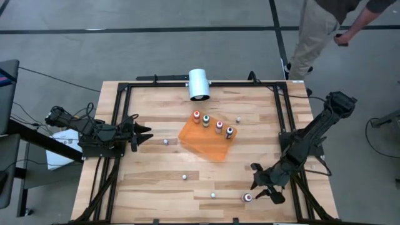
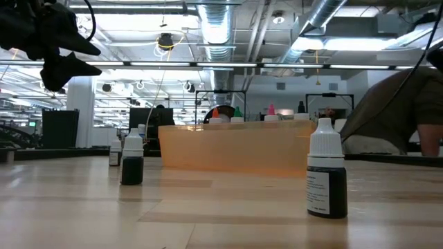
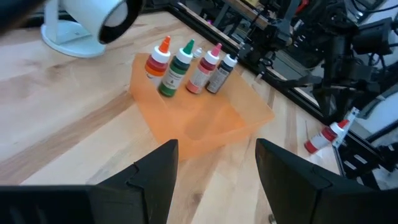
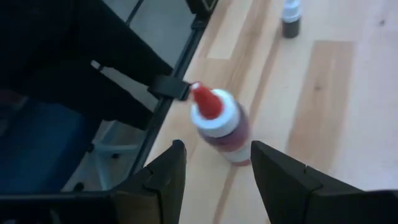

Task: Pick & Place food coloring
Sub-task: Put the red food coloring bottle into the bin

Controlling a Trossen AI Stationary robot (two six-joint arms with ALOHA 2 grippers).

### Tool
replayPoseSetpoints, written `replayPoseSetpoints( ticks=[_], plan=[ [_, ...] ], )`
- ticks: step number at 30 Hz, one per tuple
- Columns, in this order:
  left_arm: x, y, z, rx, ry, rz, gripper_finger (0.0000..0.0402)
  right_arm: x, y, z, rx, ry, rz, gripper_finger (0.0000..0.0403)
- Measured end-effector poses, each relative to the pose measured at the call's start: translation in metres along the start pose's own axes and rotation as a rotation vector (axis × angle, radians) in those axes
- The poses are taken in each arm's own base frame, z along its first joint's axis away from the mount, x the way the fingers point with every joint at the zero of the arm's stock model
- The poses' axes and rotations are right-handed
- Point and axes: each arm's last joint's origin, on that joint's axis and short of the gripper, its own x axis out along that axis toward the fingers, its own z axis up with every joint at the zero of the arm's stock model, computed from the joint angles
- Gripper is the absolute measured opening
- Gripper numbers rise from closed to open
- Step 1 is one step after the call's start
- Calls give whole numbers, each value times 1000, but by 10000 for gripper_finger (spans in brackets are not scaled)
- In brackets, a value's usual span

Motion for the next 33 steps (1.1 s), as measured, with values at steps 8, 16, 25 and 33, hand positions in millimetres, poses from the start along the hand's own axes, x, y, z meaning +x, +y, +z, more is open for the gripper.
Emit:
replayPoseSetpoints(
  ticks=[8, 16, 25, 33],
  plan=[
    [0, -1, -1, 0, 19, -21, 206, 13, 7, -4, 31, -50, -47, 170],
    [0, -1, -1, 1, 26, -30, 206, 30, 3, -8, 61, -35, -73, 170],
    [0, -2, -2, 4, 52, -59, 206, 45, 3, -9, 63, -67, -52, 169],
    [0, -2, -2, 6, 52, -59, 206, 52, 2, -10, 55, -67, -54, 172]
  ],
)
